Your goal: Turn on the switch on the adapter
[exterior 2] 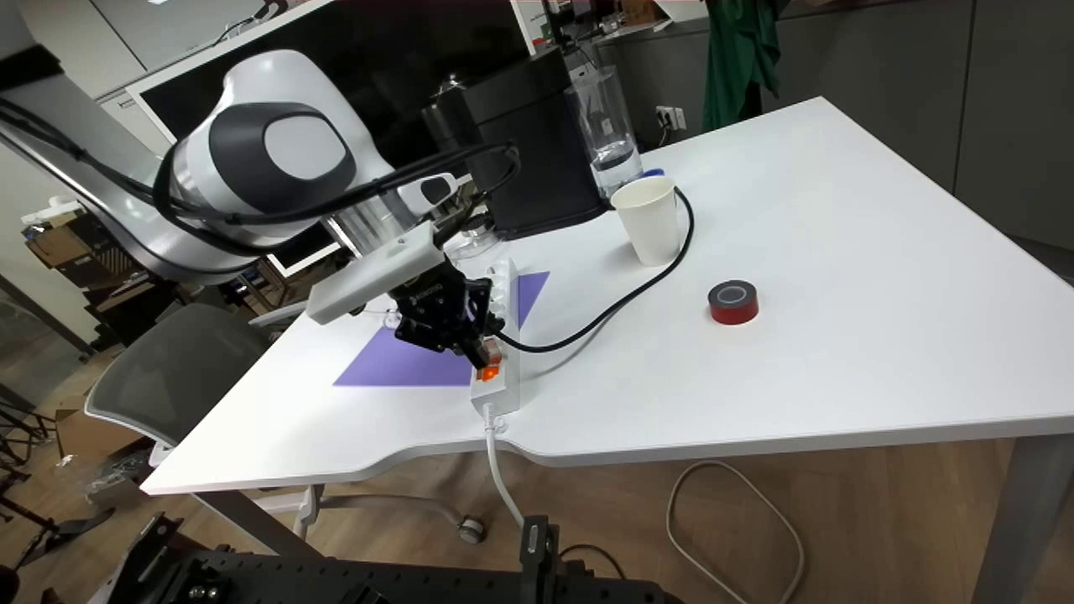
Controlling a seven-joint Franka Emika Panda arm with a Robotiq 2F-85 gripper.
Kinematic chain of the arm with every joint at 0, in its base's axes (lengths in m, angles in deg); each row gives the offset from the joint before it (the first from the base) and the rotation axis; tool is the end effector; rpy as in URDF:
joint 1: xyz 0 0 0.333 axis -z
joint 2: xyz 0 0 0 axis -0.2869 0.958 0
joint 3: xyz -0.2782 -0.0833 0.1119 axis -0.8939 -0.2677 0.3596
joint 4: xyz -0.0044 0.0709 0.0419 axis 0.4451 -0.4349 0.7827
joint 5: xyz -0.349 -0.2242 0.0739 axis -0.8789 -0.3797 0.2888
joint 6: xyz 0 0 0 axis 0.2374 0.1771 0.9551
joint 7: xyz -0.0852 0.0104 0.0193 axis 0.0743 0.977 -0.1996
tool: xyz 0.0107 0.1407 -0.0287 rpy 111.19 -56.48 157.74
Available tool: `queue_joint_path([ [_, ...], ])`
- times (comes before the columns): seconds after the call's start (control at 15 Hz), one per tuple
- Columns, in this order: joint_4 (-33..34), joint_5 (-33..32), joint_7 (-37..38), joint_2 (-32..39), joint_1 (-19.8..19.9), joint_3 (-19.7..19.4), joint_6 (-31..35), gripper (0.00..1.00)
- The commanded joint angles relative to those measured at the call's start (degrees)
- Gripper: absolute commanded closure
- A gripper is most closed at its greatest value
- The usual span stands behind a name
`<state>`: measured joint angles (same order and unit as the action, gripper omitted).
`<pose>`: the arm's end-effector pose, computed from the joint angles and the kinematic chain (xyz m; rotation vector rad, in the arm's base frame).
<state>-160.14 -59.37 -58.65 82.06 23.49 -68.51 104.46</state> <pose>0.3990 -0.1240 0.0930 2.9895 0.3901 -0.0791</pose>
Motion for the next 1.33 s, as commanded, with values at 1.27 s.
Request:
queue_joint_path([
  [1.27, 2.0, -7.9, 18.5, 7.0, -18.0, -14.9, 4.7, 1.00],
])
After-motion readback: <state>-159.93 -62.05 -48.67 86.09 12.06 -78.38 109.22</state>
